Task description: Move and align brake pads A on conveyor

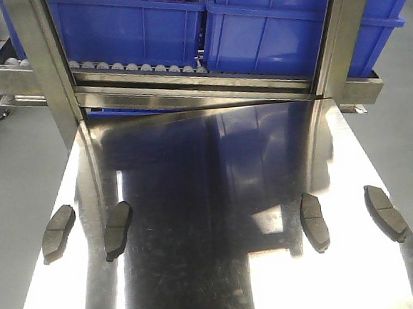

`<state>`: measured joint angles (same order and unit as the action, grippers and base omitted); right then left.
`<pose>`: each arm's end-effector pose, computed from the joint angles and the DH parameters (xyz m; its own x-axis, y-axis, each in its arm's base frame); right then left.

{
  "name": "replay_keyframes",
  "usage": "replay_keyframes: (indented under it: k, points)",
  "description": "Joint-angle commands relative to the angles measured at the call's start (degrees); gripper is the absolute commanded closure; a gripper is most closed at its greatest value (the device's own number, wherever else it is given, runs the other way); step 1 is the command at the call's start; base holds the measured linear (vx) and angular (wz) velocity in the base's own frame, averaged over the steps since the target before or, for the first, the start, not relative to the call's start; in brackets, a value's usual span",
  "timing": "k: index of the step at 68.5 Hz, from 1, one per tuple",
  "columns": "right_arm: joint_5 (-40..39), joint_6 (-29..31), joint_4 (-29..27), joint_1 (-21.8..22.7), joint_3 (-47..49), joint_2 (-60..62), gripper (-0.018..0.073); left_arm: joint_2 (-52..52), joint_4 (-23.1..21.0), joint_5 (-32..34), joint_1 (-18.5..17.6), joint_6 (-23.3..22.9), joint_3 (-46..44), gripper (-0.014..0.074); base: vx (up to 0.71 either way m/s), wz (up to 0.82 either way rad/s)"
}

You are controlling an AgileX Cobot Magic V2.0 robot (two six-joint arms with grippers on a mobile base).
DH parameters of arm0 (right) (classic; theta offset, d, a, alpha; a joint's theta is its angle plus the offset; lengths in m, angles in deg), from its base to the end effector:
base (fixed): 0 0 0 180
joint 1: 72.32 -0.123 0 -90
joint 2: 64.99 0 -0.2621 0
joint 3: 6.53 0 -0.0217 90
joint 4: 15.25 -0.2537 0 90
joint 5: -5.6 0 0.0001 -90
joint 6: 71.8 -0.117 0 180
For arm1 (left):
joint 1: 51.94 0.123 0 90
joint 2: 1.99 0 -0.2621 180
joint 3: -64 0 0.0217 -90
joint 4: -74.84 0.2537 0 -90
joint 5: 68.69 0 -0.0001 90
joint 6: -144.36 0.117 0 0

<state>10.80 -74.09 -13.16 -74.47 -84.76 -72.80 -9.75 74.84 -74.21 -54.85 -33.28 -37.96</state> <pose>0.1088 0.0037 0.1952 -0.0217 0.0028 -0.9998 -0.0341 0.9994 0.0036 0.1086 -0.0055 0.1958 -0.0209 0.0423 -0.9989 0.0517 0.9978 0.0412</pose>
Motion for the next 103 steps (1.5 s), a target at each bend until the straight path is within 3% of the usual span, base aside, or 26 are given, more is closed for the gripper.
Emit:
replay_keyframes:
  k: [1, 91, 97, 103]
  points:
    - [-4.37, 0.47, 0.17, 0.38, -1.01, 0.72, 0.0563, 0.78, 0.0, 4.31, 0.02, -0.33, -1.21, 0.0602, 0.0, 0.0]
    - [-4.37, 0.47, 0.17, 0.38, -1.01, 0.72, 0.0563, 0.78, 0.0, 6.05, 0.01, -0.33, -1.46, 0.0602, 0.0, 0.0]
    - [-4.37, 0.47, 0.17, 0.38, -1.01, 0.72, 0.0563, 0.78, -0.39, 8.42, 0.01, -0.58, -1.99, 0.0602, 0.0, 0.0]
    - [-4.37, 0.47, 0.17, 0.38, -1.01, 0.72, 0.0563, 0.06, -0.45, 5.52, 0.01, -2.82, -5.79, 0.0602, 0.0, 0.0]
